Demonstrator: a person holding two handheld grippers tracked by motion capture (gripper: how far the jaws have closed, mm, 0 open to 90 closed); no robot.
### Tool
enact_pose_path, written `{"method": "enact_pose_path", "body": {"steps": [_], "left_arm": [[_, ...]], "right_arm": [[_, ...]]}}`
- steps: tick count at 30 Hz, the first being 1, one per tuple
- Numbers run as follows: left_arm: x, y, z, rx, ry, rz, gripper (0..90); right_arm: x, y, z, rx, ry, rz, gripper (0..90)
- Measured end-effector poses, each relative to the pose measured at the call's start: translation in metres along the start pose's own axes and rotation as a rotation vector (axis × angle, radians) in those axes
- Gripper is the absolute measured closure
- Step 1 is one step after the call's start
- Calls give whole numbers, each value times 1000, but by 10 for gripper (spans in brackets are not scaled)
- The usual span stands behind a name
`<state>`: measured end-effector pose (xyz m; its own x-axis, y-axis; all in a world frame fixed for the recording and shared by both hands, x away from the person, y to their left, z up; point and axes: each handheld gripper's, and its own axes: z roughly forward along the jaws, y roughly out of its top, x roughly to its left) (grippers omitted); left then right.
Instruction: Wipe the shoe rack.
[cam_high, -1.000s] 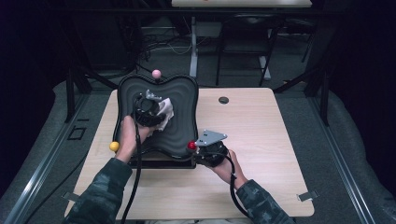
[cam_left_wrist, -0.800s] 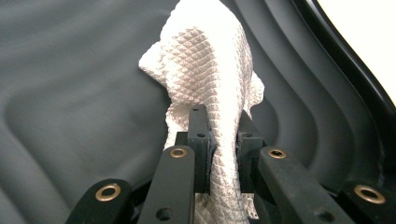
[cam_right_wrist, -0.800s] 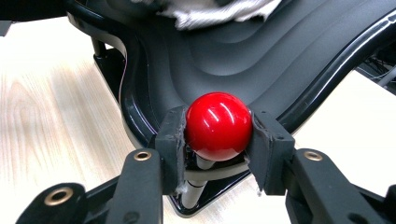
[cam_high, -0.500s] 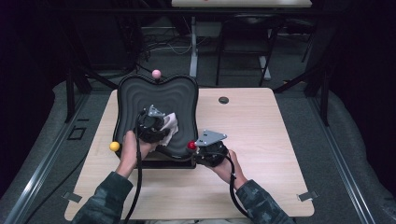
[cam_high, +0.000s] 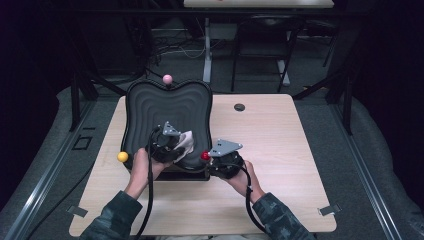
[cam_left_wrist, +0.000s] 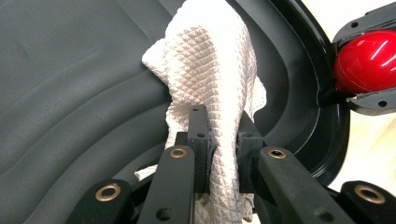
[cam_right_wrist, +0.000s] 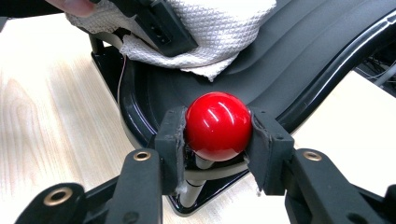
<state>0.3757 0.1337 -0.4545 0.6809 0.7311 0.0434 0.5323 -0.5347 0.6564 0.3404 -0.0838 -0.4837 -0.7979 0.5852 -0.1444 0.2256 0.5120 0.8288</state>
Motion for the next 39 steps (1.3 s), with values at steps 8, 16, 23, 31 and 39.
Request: {"method": "enact_pose_path", "body": {"steps": [8,16,23,31,39], "left_arm": [[10,13,1,-11,16,-16,810],[21,26,2,-20,44,-27,809],[32,42,4,-27,74,-35,809],[42,62,8,-34,99,-46,809],[52,81,11,-37,124,-60,809]], "right_arm": [[0,0,0,1,1,-1,600],[0,0,0,0,2,0,600],[0,0,0,1,2,1,600],[0,0,0,0,1,0,600],[0,0,0,-1,1,1,600]]}}
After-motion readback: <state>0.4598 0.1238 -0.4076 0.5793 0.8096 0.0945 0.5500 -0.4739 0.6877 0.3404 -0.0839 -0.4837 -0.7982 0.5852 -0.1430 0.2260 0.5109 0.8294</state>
